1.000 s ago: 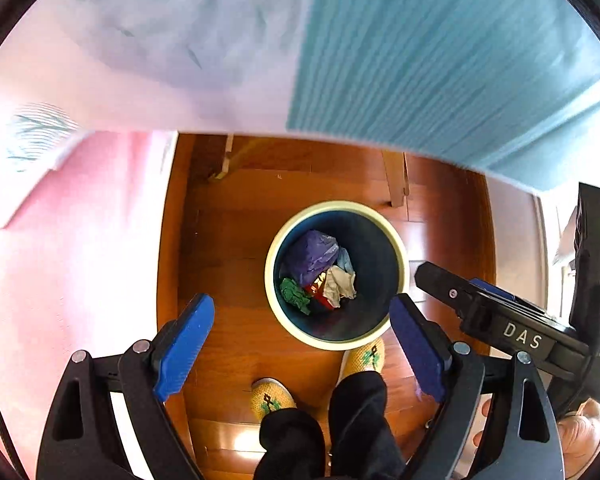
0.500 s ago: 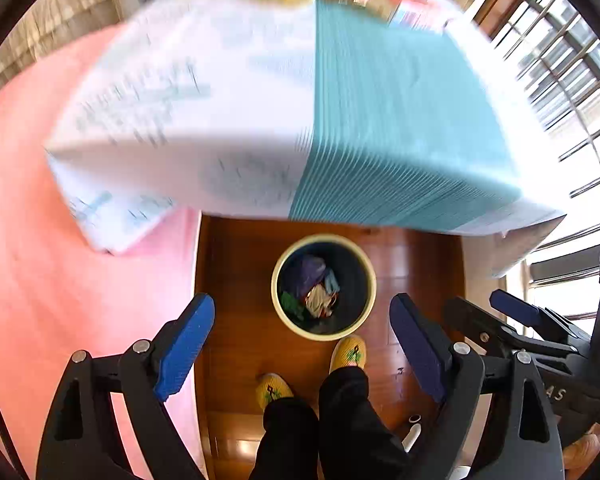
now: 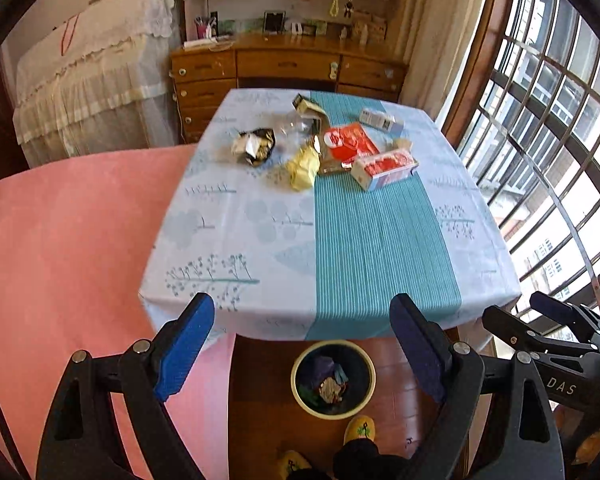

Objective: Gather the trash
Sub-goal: 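Raise both tools from the bin back toward the table, then grasp the black-gold wrapper with the left gripper while the right gripper grasps the yellow bag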

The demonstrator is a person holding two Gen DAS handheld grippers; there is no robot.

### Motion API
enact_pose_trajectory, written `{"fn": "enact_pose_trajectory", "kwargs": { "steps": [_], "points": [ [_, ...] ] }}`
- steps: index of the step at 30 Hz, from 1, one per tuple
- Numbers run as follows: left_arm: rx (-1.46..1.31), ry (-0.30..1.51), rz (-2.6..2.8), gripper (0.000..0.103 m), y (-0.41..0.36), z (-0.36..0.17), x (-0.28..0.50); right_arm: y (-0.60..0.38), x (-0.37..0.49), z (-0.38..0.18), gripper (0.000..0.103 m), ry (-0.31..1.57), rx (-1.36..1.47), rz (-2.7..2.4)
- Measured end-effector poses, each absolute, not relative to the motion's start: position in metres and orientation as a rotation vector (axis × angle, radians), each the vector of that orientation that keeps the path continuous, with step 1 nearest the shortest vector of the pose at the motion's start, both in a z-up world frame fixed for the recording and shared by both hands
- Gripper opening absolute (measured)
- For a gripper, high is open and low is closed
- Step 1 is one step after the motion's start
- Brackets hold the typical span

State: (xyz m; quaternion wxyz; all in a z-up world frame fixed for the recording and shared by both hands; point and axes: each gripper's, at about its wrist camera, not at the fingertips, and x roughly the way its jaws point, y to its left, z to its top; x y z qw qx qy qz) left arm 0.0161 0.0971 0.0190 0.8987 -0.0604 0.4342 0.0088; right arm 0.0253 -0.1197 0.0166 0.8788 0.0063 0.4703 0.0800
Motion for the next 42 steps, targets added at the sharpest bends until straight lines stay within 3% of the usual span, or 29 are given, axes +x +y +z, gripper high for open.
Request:
{"fn": "enact_pose_trajectory", "kwargs": {
  "steps": [4,8,15,22,32,42],
  "points": [
    [-0.134,0.860,0.026,0.086,0.101,0.040,0.024,-0.111,0.033,0.037,0.092,0.919,-0.016,0.183],
    [-0.127,0.831,0.032,0.077,0.102,0.051,0.032,-0.105,0.044,0.050,0.091,0.890,-0.013,0.216],
    [-0.132,0.822,0.071,0.077,0.106,0.060,0.058,-0.086,0.092,0.054,0.077,0.914,-0.028,0.346],
    [-0.186,0.817,0.216,0.077,0.113,0.066,0.085,-0.065,0.139,0.049,0.075,0.943,-0.075,0.505],
    [-0.131,0.868,0.342,0.077,0.137,0.053,0.124,-0.030,0.194,0.028,0.075,0.995,-0.069,0.595],
    [-0.021,0.925,0.152,0.077,0.190,0.019,0.245,0.008,0.280,-0.029,0.075,1.122,0.028,0.433]
  ]
}}
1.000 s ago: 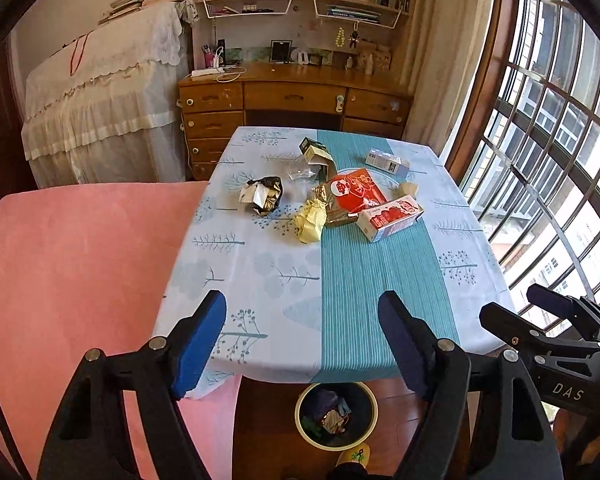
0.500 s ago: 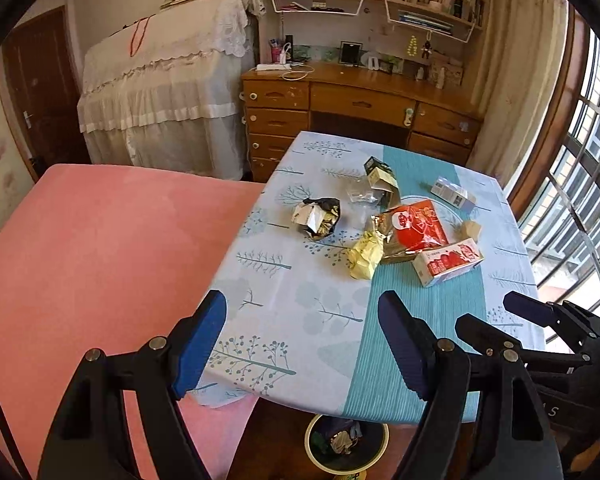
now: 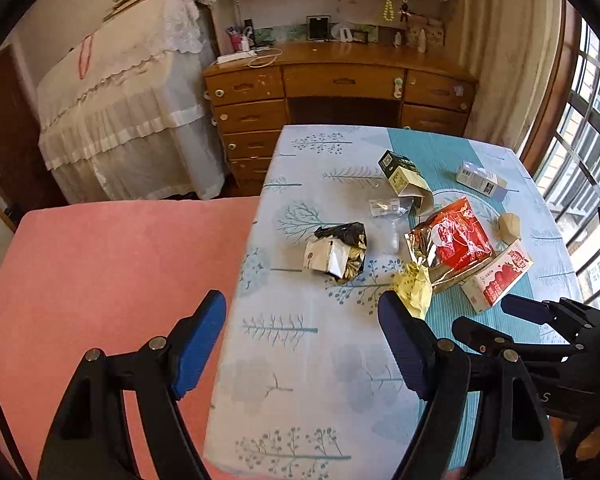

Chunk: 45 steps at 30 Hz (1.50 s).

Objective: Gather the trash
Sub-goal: 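Grasp the black-gold wrapper with the left gripper while the right gripper grasps the yellow bag, then carry the black-gold wrapper and yellow bag with both grippers over the bin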

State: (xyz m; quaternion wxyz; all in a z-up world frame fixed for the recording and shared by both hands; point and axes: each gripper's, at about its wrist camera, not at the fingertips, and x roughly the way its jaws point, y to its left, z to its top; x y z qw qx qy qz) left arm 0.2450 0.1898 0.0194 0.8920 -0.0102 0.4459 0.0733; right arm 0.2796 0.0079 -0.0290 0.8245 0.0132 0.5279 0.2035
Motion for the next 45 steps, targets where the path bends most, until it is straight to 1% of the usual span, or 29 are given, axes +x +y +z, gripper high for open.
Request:
{"fn": "enact_pose_trajectory", "kwargs": {
  "steps": [4,5,6,9,13,14,19,20,21,23,26,31,35,40,45],
  "points": [
    [0.025,0.965,0.019,0.077,0.206,-0.007,0.306,0.028,0.315,-0.062,0.075,1.187,0.056,0.335],
    [0.032,0.976,-0.012,0.077,0.208,-0.015,0.320,0.032,0.322,-0.071,0.071,1.203,0.076,0.317],
    [0.035,0.987,-0.041,0.077,0.211,-0.024,0.333,0.035,0.328,-0.079,0.065,1.220,0.093,0.303],
    [0.034,1.037,-0.121,0.077,0.215,-0.054,0.368,0.046,0.341,-0.104,0.054,1.291,0.104,0.255],
    [0.003,1.107,-0.200,0.077,0.213,-0.090,0.398,0.056,0.342,-0.119,0.049,1.332,0.088,0.231],
    [-0.014,1.121,-0.221,0.077,0.213,-0.097,0.404,0.057,0.340,-0.121,0.047,1.337,0.091,0.233],
    [-0.092,1.173,-0.281,0.077,0.215,-0.124,0.422,0.060,0.336,-0.123,0.044,1.349,0.072,0.230],
    [-0.110,1.172,-0.287,0.075,0.217,-0.128,0.423,0.060,0.336,-0.122,0.044,1.350,0.074,0.228],
    [-0.126,1.170,-0.294,0.070,0.218,-0.131,0.424,0.059,0.335,-0.122,0.043,1.352,0.077,0.224],
    [-0.149,1.167,-0.304,0.069,0.219,-0.137,0.425,0.057,0.334,-0.122,0.043,1.358,0.085,0.217],
    [-0.134,1.128,-0.291,0.068,0.217,-0.138,0.424,0.053,0.329,-0.122,0.043,1.364,0.089,0.206],
    [-0.061,1.072,-0.284,0.063,0.206,-0.139,0.419,0.042,0.315,-0.120,0.041,1.374,0.122,0.184],
    [-0.052,1.059,-0.286,0.056,0.203,-0.139,0.414,0.034,0.305,-0.116,0.040,1.369,0.142,0.162],
    [-0.091,1.067,-0.277,0.055,0.205,-0.132,0.400,0.021,0.290,-0.107,0.040,1.353,0.169,0.157],
    [-0.108,1.032,-0.233,0.055,0.204,-0.109,0.373,0.010,0.277,-0.091,0.040,1.329,0.139,0.192]
  ]
}}
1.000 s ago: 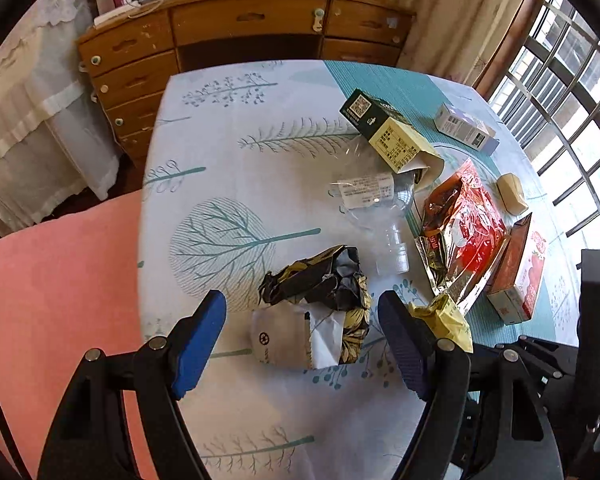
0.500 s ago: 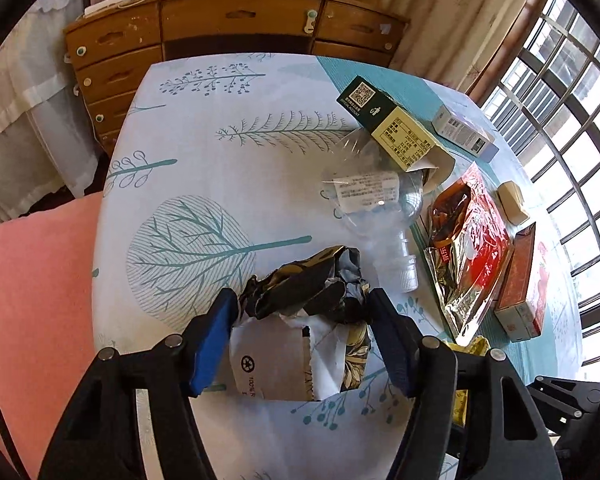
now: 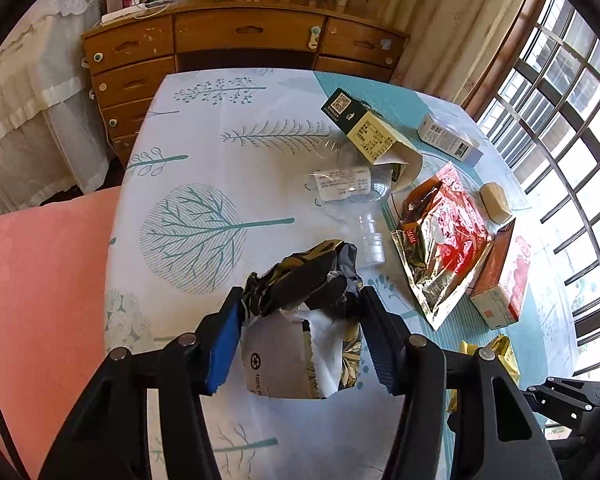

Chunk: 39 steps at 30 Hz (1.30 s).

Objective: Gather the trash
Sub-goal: 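Carry the black-gold wrapper and yellow bag with both grippers over the bin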

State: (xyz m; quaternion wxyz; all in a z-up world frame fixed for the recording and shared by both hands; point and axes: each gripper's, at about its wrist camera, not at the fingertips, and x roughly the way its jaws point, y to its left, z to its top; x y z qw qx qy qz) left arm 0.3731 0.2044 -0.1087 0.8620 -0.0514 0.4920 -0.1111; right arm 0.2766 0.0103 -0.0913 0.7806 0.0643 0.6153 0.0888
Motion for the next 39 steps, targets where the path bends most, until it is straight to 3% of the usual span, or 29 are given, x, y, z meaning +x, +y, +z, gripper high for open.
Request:
{"fn": "enact_pose_trajectory", "kwargs": {
  "steps": [8,18,32,39],
  "points": [
    [-0.145,0.934,-0.139,0.055,0.188,-0.047,0.299,-0.022,0.242,-0.053,0.040,1.237,0.092,0.315],
    [-0.187,0.814,-0.024,0.056,0.097,0.017,0.149,-0.107,0.149,-0.014,0.040,1.114,0.053,0.493],
    [-0.026,0.857,-0.063,0.056,-0.032,0.036,0.007,-0.216,0.043,-0.021,0.040,1.116,0.143,0.486],
    [-0.033,0.918,-0.056,0.057,-0.043,-0.003,-0.017,-0.231,0.013,-0.065,0.040,1.174,0.174,0.402]
  ]
}}
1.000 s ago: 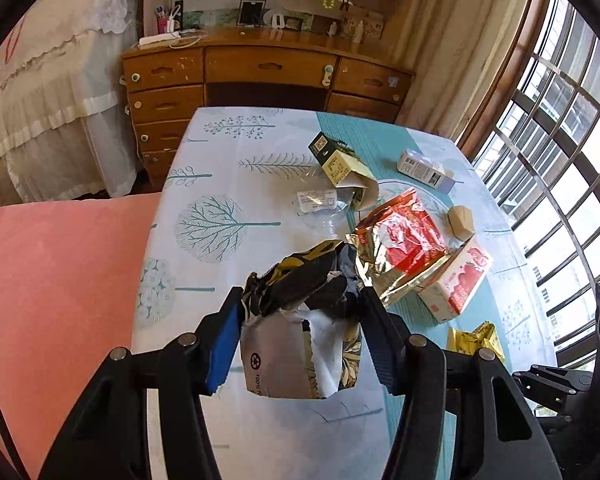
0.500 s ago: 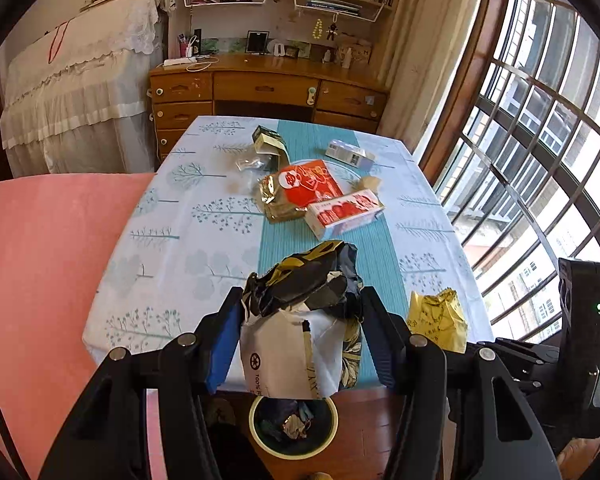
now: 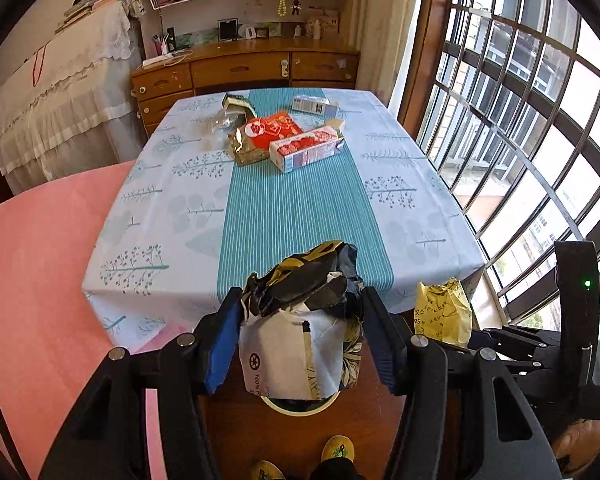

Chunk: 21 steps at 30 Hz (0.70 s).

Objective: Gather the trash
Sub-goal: 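Carry the black-gold wrapper and yellow bag with both grippers over the bin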

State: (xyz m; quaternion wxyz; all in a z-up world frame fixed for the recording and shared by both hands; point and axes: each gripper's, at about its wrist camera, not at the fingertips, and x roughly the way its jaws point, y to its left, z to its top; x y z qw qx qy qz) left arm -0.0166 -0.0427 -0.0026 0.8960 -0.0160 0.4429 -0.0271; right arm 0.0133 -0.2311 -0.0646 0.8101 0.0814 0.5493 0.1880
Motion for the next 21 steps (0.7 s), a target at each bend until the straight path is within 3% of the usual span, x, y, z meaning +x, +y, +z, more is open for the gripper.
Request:
{"fn": "enact_pose_trajectory", "kwargs": {
  "steps": [11,21],
  "points": [
    [0.017,1.005,-0.057,0.057,-0.034,-0.102,-0.038,-0.210,-0.009,-0.157,0.040,1.269,0.211,0.304],
    [0.009,1.085,-0.036,0.058,-0.007,-0.245,-0.025,-0.182,-0.008,-0.281,0.041,1.349,0.269,0.315]
  ]
}}
